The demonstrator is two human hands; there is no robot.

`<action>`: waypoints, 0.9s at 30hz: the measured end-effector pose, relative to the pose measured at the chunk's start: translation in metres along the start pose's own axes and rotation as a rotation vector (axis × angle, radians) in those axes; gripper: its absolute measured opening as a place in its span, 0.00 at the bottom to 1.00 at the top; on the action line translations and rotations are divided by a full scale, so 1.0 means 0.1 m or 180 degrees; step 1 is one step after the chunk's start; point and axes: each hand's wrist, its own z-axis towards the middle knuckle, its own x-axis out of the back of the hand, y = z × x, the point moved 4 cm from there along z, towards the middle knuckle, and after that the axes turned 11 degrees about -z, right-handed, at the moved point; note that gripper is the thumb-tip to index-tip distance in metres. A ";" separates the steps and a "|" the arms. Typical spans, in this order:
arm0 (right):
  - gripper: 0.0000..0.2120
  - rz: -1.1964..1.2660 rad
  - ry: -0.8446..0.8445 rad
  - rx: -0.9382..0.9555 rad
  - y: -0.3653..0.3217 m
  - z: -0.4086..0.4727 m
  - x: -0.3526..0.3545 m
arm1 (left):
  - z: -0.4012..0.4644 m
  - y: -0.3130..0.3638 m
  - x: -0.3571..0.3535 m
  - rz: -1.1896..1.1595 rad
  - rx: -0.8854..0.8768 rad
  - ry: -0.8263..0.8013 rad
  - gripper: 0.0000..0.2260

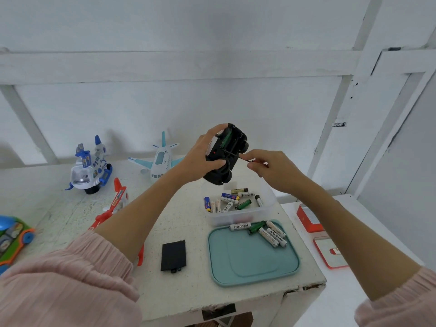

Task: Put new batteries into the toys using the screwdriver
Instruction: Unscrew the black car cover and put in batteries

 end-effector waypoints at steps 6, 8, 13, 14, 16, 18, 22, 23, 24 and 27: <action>0.13 0.0059 0.0140 -0.0132 -0.03 -0.01 -0.11 | -0.05 0.01 -0.04 -0.0162 -0.0040 0.0142 0.33; 0.14 -0.0056 0.0233 -0.0090 -0.06 -0.04 -0.17 | -0.06 0.01 -0.05 -0.0228 -0.0040 0.0199 0.34; 0.14 -0.0741 0.0722 0.0156 -0.06 -0.14 -0.29 | -0.07 -0.05 -0.07 -0.0485 0.0007 0.0074 0.33; 0.14 -0.0808 0.0840 0.0231 -0.06 -0.16 -0.32 | -0.08 -0.06 -0.07 -0.0500 0.0018 0.0068 0.32; 0.14 -0.0912 0.1049 0.0336 -0.09 -0.19 -0.34 | -0.08 -0.07 -0.07 -0.0556 0.0046 0.0074 0.32; 0.14 -0.0931 0.1137 0.0325 -0.11 -0.20 -0.35 | -0.10 -0.07 -0.08 -0.0695 0.0098 0.0076 0.32; 0.14 -0.0888 0.1156 0.0295 -0.11 -0.22 -0.35 | -0.11 -0.06 -0.09 -0.0865 0.0136 0.0074 0.32; 0.15 -0.0872 0.1139 0.0308 -0.10 -0.22 -0.35 | -0.11 -0.07 -0.08 -0.0859 0.0147 0.0066 0.32; 0.15 -0.0837 0.1101 0.0333 -0.10 -0.22 -0.34 | -0.10 -0.08 -0.08 -0.0844 0.0152 0.0059 0.32; 0.17 -0.0620 0.0948 0.0365 -0.05 -0.24 -0.30 | -0.11 -0.11 -0.06 -0.0755 0.0176 -0.0005 0.33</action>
